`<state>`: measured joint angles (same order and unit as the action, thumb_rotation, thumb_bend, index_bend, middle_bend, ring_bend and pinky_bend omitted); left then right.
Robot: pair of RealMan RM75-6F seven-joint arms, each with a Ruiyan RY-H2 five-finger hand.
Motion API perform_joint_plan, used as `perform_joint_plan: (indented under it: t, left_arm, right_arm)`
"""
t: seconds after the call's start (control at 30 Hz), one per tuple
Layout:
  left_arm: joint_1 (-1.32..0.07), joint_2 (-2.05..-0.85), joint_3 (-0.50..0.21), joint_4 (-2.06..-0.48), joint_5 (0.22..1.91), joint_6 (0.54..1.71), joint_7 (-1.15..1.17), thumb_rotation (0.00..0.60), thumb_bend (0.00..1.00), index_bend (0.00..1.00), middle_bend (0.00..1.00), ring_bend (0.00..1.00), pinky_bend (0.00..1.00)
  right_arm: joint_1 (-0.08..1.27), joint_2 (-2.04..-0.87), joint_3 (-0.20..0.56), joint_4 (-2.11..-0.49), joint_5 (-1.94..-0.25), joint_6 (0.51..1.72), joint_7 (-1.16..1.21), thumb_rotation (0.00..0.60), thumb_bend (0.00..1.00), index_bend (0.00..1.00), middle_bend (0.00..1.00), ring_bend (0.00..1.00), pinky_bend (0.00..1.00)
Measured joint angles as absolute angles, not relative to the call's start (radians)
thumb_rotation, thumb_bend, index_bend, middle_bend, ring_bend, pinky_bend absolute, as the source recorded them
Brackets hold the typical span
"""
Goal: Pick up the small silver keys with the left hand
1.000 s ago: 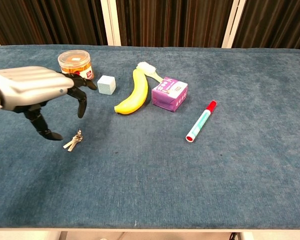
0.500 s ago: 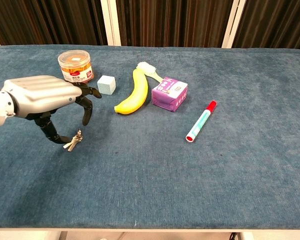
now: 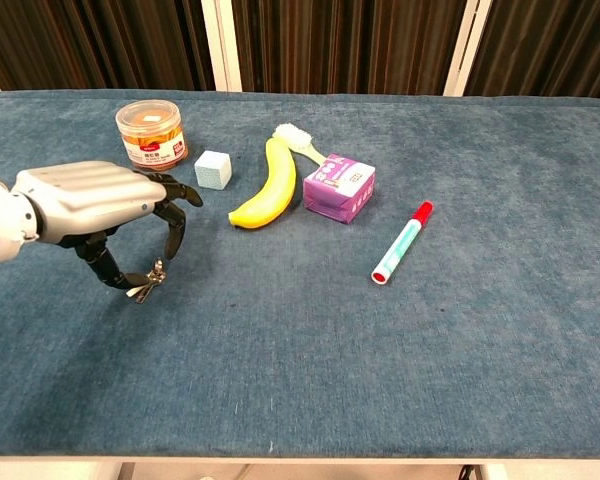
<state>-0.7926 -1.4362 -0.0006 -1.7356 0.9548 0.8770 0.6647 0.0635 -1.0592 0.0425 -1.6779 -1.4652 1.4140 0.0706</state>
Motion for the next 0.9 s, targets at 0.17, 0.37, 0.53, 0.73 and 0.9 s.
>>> perform_joint_plan:
  t: [0.17, 0.37, 0.53, 0.73, 0.9]
  left_arm:
    - [-0.795, -1.438, 0.005, -1.726, 0.961, 0.881, 0.648, 0.600, 0.27, 0.48, 0.09, 0.00, 0.12]
    - [-0.797, -1.439, 0.013, -1.714, 0.968, 0.883, 0.630, 0.600, 0.27, 0.51, 0.10, 0.00, 0.12]
    - [-0.795, -1.442, 0.019, -1.705, 0.974, 0.887, 0.617, 0.600, 0.27, 0.51, 0.10, 0.00, 0.12]
    - [-0.798, -1.451, 0.024, -1.698, 0.977, 0.886, 0.610, 0.600, 0.28, 0.51, 0.10, 0.00, 0.12]
    - [-0.799, -1.461, 0.025, -1.683, 0.971, 0.883, 0.602, 0.600, 0.32, 0.51, 0.11, 0.00, 0.12]
  right_arm:
    - [0.064, -1.061, 0.043, -1.675, -1.464, 1.415, 0.072, 0.600, 1.00, 0.25, 0.08, 0.05, 0.00]
    - [0.064, -1.061, 0.044, -1.674, -1.464, 1.416, 0.073, 0.600, 1.00, 0.25, 0.08, 0.05, 0.00]
    - [0.065, -1.061, 0.043, -1.675, -1.464, 1.413, 0.070, 0.600, 1.00, 0.25, 0.08, 0.05, 0.00]
    - [0.064, -1.060, 0.043, -1.676, -1.461, 1.412, 0.073, 0.600, 1.00, 0.25, 0.08, 0.05, 0.00]
    - [0.065, -1.060, 0.043, -1.676, -1.462, 1.411, 0.074, 0.600, 1.00, 0.25, 0.08, 0.05, 0.00]
